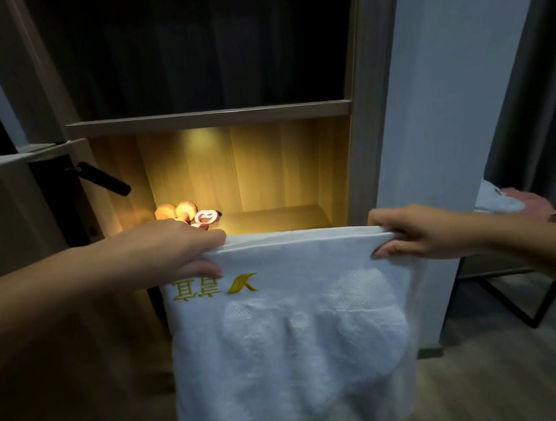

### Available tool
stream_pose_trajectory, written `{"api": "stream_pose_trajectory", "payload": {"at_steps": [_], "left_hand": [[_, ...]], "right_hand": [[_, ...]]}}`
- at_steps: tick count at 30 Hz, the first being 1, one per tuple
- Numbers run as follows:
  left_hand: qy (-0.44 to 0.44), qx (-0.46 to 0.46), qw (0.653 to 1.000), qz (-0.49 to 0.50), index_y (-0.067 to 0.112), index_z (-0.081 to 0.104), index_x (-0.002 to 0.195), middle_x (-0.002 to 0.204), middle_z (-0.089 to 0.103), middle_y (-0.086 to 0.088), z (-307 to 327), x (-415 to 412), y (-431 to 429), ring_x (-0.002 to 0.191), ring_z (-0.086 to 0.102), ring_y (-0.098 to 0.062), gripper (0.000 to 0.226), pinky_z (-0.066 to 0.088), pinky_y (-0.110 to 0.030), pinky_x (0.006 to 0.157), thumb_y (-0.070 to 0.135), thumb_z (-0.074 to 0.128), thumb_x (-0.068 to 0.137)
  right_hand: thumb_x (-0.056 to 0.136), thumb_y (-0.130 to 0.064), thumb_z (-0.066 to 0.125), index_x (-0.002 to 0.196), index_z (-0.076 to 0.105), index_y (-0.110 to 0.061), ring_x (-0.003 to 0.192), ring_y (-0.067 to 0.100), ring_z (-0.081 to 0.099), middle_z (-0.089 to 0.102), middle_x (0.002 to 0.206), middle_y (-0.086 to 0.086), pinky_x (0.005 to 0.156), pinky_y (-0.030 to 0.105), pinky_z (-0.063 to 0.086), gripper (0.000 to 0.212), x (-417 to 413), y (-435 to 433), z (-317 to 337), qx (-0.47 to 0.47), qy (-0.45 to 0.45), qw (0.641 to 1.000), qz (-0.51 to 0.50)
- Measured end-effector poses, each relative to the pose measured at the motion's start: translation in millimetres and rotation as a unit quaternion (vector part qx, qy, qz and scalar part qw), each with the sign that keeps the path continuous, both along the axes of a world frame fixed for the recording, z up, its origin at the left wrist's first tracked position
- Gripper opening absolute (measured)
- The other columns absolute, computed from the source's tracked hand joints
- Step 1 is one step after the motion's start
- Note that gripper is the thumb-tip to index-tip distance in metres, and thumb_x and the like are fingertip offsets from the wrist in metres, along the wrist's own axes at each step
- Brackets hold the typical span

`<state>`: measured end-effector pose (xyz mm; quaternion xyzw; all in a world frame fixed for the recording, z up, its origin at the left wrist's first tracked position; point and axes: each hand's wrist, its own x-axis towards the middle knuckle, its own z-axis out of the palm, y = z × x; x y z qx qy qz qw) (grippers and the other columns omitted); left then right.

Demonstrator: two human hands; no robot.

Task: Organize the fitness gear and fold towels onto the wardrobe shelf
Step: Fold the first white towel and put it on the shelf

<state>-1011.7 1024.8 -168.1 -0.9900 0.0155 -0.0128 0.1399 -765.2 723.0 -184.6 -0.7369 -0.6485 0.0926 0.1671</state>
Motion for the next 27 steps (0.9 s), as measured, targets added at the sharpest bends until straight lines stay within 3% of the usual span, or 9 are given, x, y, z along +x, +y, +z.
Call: {"api": "stream_pose_trajectory", "payload": {"at_steps": [4, 7, 12, 14, 16, 18, 20, 24, 27], "left_hand": [[0.038, -0.120, 0.988, 0.087, 0.045, 0.030, 0.105, 0.095, 0.058, 0.013, -1.7, 7.6, 7.3, 0.082, 0.054, -0.001, 0.048, 0.050, -0.030, 0.071, 0.054, 0.069, 0.080], [0.138, -0.147, 0.974, 0.105, 0.037, 0.041, 0.119, 0.101, 0.057, 0.015, -4.1, 11.7, 9.8, 0.090, 0.057, -0.001, 0.052, 0.051, -0.025, 0.077, 0.047, 0.073, 0.079], [0.070, -0.255, 0.956, 0.124, 0.022, 0.068, 0.095, 0.090, 0.066, 0.001, 7.6, 4.2, 29.9, 0.081, 0.062, -0.012, 0.041, 0.052, -0.031, 0.072, 0.055, 0.076, 0.073], [-0.044, -0.416, 0.894, 0.159, 0.018, 0.070, 0.090, 0.085, 0.070, -0.002, 2.6, -2.8, 35.6, 0.079, 0.067, -0.014, 0.040, 0.055, -0.031, 0.069, 0.047, 0.081, 0.065], [-0.163, -0.581, 0.776, 0.185, 0.016, 0.069, 0.090, 0.084, 0.073, -0.004, -17.6, -4.9, 33.2, 0.081, 0.070, -0.017, 0.020, 0.056, -0.027, 0.066, 0.018, 0.080, 0.073], [-0.258, -0.662, 0.674, 0.202, 0.019, 0.067, 0.094, 0.086, 0.074, 0.000, -42.3, -2.3, 21.3, 0.090, 0.068, -0.022, 0.017, 0.055, -0.030, 0.072, 0.006, 0.070, 0.082], [-0.339, -0.672, 0.627, 0.202, 0.021, 0.065, 0.097, 0.099, 0.071, -0.005, -61.0, 0.5, 6.9, 0.093, 0.067, -0.022, 0.014, 0.056, -0.032, 0.074, 0.011, 0.066, 0.087], [-0.454, -0.571, 0.656, 0.190, 0.012, 0.060, 0.107, 0.108, 0.066, -0.019, -67.8, 1.4, -13.9, 0.100, 0.064, -0.036, 0.015, 0.053, -0.052, 0.088, 0.023, 0.055, 0.098], [-0.525, -0.434, 0.710, 0.180, 0.011, 0.053, 0.101, 0.094, 0.063, -0.012, -52.6, 0.5, -21.1, 0.088, 0.060, -0.028, 0.022, 0.049, -0.047, 0.080, 0.032, 0.048, 0.100]], "right_hand": [[0.077, -0.043, 0.073, 0.112, 0.051, -0.028, 0.092, 0.007, 0.064, 0.062, 0.105, -0.008, 0.079, 0.022, 0.056, 0.044, 6.2, 12.8, 6.6, -0.122, 0.117, 0.983, -0.068], [0.078, -0.028, 0.078, 0.104, 0.065, -0.027, 0.091, 0.004, 0.067, 0.071, 0.100, -0.009, 0.082, 0.023, 0.055, 0.030, 14.6, 21.7, 4.7, -0.239, 0.101, 0.964, -0.056], [0.074, -0.031, 0.078, 0.096, 0.073, -0.022, 0.090, 0.009, 0.069, 0.074, 0.095, -0.006, 0.075, 0.019, 0.054, 0.025, 38.0, 21.2, 10.1, -0.147, 0.160, 0.970, -0.113], [0.065, -0.034, 0.079, 0.101, 0.072, -0.014, 0.092, 0.014, 0.070, 0.074, 0.097, -0.001, 0.073, 0.021, 0.055, 0.042, 45.9, 15.2, 5.1, -0.068, 0.261, 0.951, -0.152], [0.063, -0.027, 0.079, 0.106, 0.068, -0.008, 0.094, 0.021, 0.070, 0.072, 0.102, 0.007, 0.073, 0.026, 0.056, 0.048, 46.6, 13.8, -13.2, 0.021, 0.372, 0.908, -0.191], [0.068, -0.019, 0.077, 0.110, 0.064, -0.006, 0.091, 0.023, 0.070, 0.071, 0.101, 0.011, 0.070, 0.029, 0.057, 0.046, 37.6, 18.4, -38.8, 0.111, 0.453, 0.853, -0.237], [0.079, -0.013, 0.072, 0.110, 0.064, -0.002, 0.078, 0.017, 0.071, 0.073, 0.087, 0.007, 0.062, 0.027, 0.058, 0.034, 22.8, 23.2, -57.4, 0.194, 0.487, 0.806, -0.275], [0.090, -0.019, 0.066, 0.103, 0.068, -0.010, 0.080, 0.020, 0.070, 0.075, 0.087, 0.005, 0.075, 0.037, 0.058, 0.016, -2.3, 25.2, -61.9, 0.337, 0.446, 0.769, -0.310], [0.096, -0.031, 0.056, 0.110, 0.062, -0.019, 0.091, 0.017, 0.065, 0.068, 0.102, 0.002, 0.076, 0.036, 0.055, 0.019, -17.6, 29.1, -45.5, 0.413, 0.351, 0.767, -0.344]]}}
